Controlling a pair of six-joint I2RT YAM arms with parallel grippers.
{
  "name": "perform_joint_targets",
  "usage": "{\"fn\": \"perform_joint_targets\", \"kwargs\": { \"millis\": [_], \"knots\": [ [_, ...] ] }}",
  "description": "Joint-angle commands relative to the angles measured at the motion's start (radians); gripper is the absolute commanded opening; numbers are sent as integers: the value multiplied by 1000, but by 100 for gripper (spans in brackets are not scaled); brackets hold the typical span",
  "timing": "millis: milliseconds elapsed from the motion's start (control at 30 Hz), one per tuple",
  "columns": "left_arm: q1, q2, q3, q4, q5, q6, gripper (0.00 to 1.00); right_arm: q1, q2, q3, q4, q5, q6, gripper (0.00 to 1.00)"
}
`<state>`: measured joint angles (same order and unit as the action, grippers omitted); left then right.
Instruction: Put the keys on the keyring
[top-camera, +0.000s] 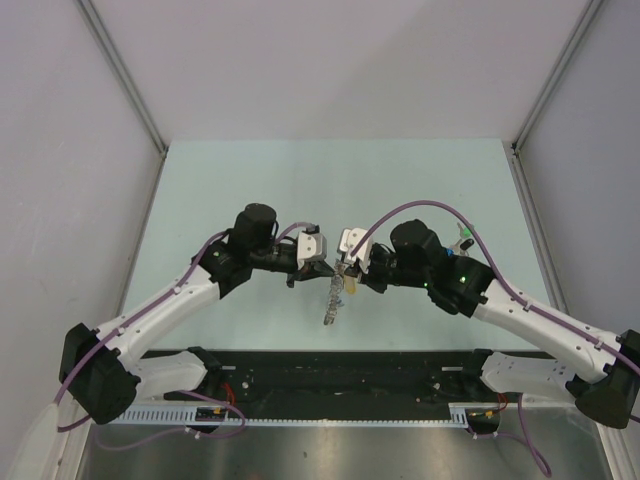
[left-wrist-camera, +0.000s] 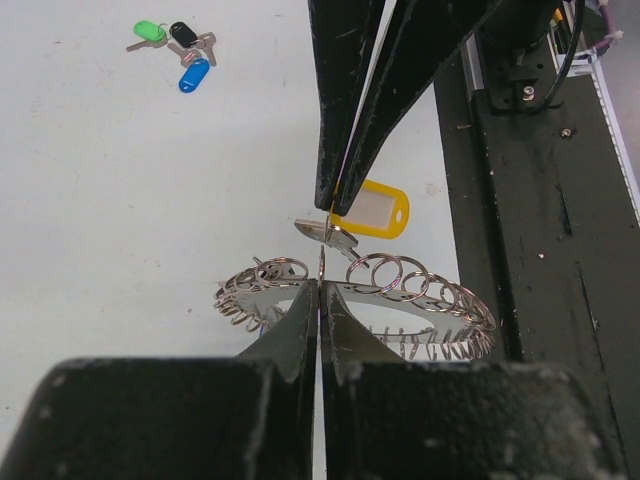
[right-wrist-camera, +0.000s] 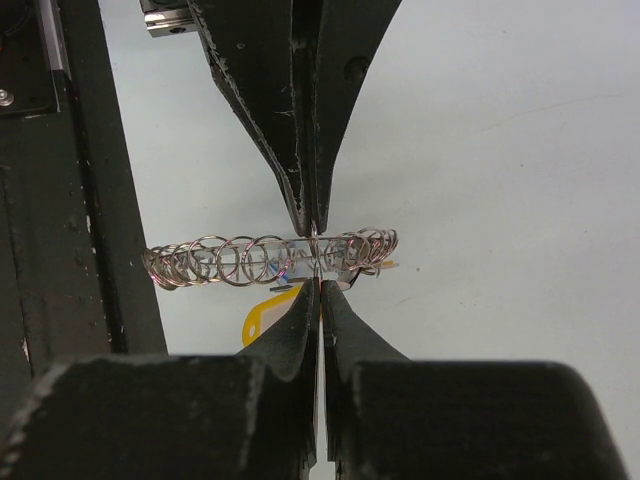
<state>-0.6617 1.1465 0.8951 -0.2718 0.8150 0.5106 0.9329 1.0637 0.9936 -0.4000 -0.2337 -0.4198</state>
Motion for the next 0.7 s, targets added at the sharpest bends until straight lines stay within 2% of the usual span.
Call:
{"fn": "perform_joint_targets", "kwargs": {
  "millis": [0,667],
  "knots": [
    [-6,-10,24,40,19,-11,0,6,1,43,3,0,-5,0],
    [-6,-10,22,42,15,-14,0,6,2,43,18,53,18,0]
  ]
}}
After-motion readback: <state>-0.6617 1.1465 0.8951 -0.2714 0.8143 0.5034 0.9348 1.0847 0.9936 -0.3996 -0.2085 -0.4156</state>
